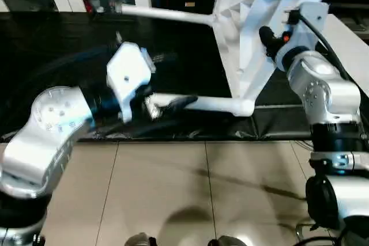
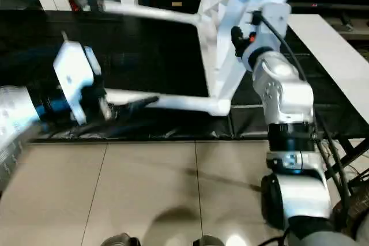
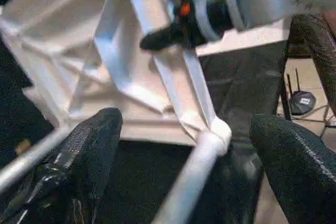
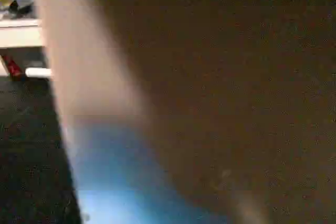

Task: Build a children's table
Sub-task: Flip table

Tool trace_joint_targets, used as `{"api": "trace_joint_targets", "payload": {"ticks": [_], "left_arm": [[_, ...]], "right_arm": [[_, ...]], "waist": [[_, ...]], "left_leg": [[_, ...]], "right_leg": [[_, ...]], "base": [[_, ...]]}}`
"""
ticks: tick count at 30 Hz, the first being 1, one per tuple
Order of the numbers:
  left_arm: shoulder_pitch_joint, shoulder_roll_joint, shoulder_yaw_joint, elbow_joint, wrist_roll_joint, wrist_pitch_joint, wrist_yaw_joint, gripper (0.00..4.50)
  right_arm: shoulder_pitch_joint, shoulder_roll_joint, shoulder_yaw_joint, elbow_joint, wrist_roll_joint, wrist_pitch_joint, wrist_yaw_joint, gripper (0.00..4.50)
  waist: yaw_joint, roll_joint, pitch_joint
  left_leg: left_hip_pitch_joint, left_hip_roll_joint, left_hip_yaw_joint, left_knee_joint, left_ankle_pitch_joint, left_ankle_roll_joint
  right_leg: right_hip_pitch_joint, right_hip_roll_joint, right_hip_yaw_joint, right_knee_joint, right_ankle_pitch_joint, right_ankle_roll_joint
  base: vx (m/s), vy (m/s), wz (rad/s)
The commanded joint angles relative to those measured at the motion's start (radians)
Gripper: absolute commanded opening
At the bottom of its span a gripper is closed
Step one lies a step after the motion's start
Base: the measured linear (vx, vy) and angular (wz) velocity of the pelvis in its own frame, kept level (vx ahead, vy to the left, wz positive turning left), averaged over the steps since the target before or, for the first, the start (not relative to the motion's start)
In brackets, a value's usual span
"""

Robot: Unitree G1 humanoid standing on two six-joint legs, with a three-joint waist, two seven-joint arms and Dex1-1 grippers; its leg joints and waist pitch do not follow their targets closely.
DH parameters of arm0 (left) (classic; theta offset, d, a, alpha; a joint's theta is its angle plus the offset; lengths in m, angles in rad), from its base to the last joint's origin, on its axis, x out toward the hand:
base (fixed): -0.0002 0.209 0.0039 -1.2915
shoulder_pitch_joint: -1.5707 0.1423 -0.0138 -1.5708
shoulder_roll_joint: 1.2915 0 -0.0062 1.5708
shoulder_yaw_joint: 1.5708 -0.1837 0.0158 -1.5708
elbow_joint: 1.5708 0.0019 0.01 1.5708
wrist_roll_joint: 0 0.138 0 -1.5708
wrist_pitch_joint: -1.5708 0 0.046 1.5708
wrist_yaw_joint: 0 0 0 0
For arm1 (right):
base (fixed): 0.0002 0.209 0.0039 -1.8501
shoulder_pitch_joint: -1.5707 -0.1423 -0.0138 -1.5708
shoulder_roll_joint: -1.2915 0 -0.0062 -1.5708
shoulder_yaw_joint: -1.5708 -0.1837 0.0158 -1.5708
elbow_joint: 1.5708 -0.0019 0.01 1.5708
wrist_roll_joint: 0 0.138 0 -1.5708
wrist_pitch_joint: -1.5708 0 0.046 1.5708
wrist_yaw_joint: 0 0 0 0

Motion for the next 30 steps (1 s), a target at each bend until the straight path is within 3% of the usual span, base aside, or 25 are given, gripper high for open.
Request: {"api": "trace_joint_targets", "payload": {"ticks": [1,2,4,5,7,8,11,12,14,16,19,21,22,23,24,25,28,30], "left_arm": [[-0.051,0.002,-0.004,-0.025,0.009,-0.028,-0.006,4.5],[-0.109,-0.024,0.002,-0.033,-0.015,-0.038,-0.004,4.5],[-0.154,-0.041,0.007,-0.034,-0.021,-0.045,0.004,4.5],[-0.194,-0.041,0.008,-0.026,-0.002,-0.064,0.009,4.5],[-0.241,-0.037,0.005,0.0,0.036,-0.098,0.02,4.5],[-0.3,-0.035,0.004,0.035,0.072,-0.136,0.031,4.5],[-0.387,-0.028,-0.006,0.108,0.15,-0.191,0.072,4.5],[-0.411,-0.018,-0.018,0.137,0.194,-0.221,0.09,4.5],[-0.464,0.0,-0.041,0.215,0.305,-0.294,0.148,4.5],[-0.482,0.015,-0.057,0.25,0.366,-0.338,0.179,4.5],[-0.496,0.034,-0.084,0.308,0.44,-0.386,0.216,4.5],[-0.496,0.051,-0.108,0.354,0.489,-0.416,0.22,4.5],[-0.496,0.051,-0.108,0.354,0.489,-0.416,0.22,4.5],[-0.487,0.072,-0.131,0.418,0.543,-0.443,0.238,4.5],[-0.478,0.082,-0.143,0.476,0.589,-0.471,0.264,4.5],[-0.478,0.082,-0.144,0.482,0.593,-0.474,0.267,4.5],[-0.477,0.076,-0.142,0.54,0.63,-0.493,0.314,4.5],[-0.481,0.065,-0.133,0.573,0.64,-0.503,0.349,4.5]], "right_arm": [[-0.016,-0.017,0.006,0.027,-0.013,0.047,-0.011,1.98],[-0.035,-0.02,0.015,0.051,-0.023,0.052,-0.002,1.97],[-0.051,-0.018,0.02,0.069,-0.035,0.054,0.006,1.97],[-0.065,-0.015,0.025,0.088,-0.042,0.053,0.01,1.96],[-0.079,-0.013,0.035,0.111,-0.046,0.05,0.025,1.96],[-0.093,-0.009,0.045,0.14,-0.045,0.043,0.051,1.96],[-0.103,-0.002,0.06,0.179,-0.049,0.013,0.083,1.96],[-0.102,-0.003,0.071,0.191,-0.06,-0.004,0.085,2.31],[-0.095,0.009,0.068,0.219,-0.07,-0.037,0.073,2.31],[-0.083,0.011,0.075,0.224,-0.083,-0.047,0.07,2.7],[-0.056,0.017,0.083,0.217,-0.103,-0.067,0.054,2.83],[-0.048,0.023,0.082,0.222,-0.113,-0.097,0.043,3.13],[-0.048,0.023,0.082,0.222,-0.113,-0.097,0.043,3.13],[-0.03,0.039,0.075,0.214,-0.109,-0.152,0.042,3.2],[-0.004,0.053,0.07,0.201,-0.105,-0.185,0.044,3.2],[-0.001,0.054,0.071,0.2,-0.105,-0.189,0.045,3.2],[0.051,0.066,0.073,0.191,-0.117,-0.24,0.037,3.2],[0.077,0.072,0.071,0.202,-0.131,-0.287,0.022,3.2]], "waist": [[-0.011,-0.013,-0.075],[-0.013,-0.02,-0.076],[-0.012,-0.018,-0.077],[-0.015,-0.029,-0.08],[-0.018,-0.027,-0.079],[-0.021,-0.036,-0.083],[-0.027,-0.035,-0.081],[-0.029,-0.039,-0.081],[-0.032,-0.04,-0.081],[-0.035,-0.044,-0.082],[-0.034,-0.035,-0.085],[-0.034,-0.033,-0.087],[-0.034,-0.033,-0.087],[-0.032,-0.025,-0.089],[-0.033,-0.025,-0.088],[-0.034,-0.029,-0.088],[-0.029,-0.021,-0.093],[-0.028,-0.023,-0.094]], "left_leg": [[0.028,0.029,0.0,-0.067,-0.192,-0.063],[0.023,0.029,0.001,-0.067,-0.178,-0.065],[0.024,0.029,0.001,-0.064,-0.172,-0.069],[0.019,0.029,0.002,-0.062,-0.163,-0.067],[0.016,0.029,0.002,-0.061,-0.159,-0.064],[0.015,0.028,0.003,-0.058,-0.15,-0.06],[0.012,0.03,0.001,-0.058,-0.155,-0.063],[0.012,0.03,0.001,-0.058,-0.157,-0.063],[0.012,0.031,0.0,-0.057,-0.165,-0.068],[0.012,0.032,0.0,-0.057,-0.162,-0.068],[0.014,0.034,-0.001,-0.058,-0.148,-0.071],[0.016,0.033,-0.002,-0.058,-0.161,-0.075],[0.016,0.033,-0.002,-0.058,-0.161,-0.075],[0.017,0.034,-0.003,-0.057,-0.16,-0.078],[0.015,0.034,-0.003,-0.057,-0.163,-0.077],[0.015,0.033,-0.002,-0.058,-0.176,-0.073],[0.017,0.035,-0.004,-0.058,-0.142,-0.072],[0.018,0.035,-0.004,-0.058,-0.13,-0.067]], "right_leg": [[0.04,-0.048,0.041,-0.075,-0.25,-0.141],[0.044,-0.048,0.04,-0.073,-0.231,-0.144],[0.043,-0.05,0.04,-0.07,-0.216,-0.157],[0.048,-0.05,0.04,-0.07,-0.206,-0.157],[0.047,-0.051,0.04,-0.069,-0.202,-0.154],[0.048,-0.05,0.04,-0.067,-0.2,-0.151],[0.047,-0.052,0.038,-0.069,-0.207,-0.149],[0.046,-0.051,0.038,-0.07,-0.208,-0.147],[0.046,-0.052,0.039,-0.069,-0.217,-0.143],[0.046,-0.054,0.039,-0.069,-0.213,-0.148],[0.046,-0.054,0.038,-0.065,-0.177,-0.164],[0.044,-0.054,0.037,-0.066,-0.171,-0.172],[0.044,-0.054,0.037,-0.066,-0.171,-0.172],[0.046,-0.055,0.037,-0.063,-0.153,-0.181],[0.045,-0.055,0.038,-0.064,-0.148,-0.181],[0.045,-0.054,0.038,-0.065,-0.155,-0.178],[0.05,-0.055,0.037,-0.057,-0.088,-0.2],[0.052,-0.053,0.036,-0.054,-0.049,-0.217]], "base": [[0.0,0.0,0.0],[0.0,0.0,0.0],[0.0,0.0,0.0],[0.0,0.0,0.0],[0.0,0.0,0.0],[0.0,0.0,0.0],[0.0,0.0,0.0],[0.0,0.0,0.0],[0.0,0.0,0.0],[0.0,0.0,0.0],[0.0,0.0,0.0],[0.0,0.0,0.0],[0.0,0.0,0.0],[0.0,0.0,0.0],[0.0,0.0,0.0],[0.0,0.0,0.0],[0.0,0.0,0.0],[0.0,0.0,0.0]]}}
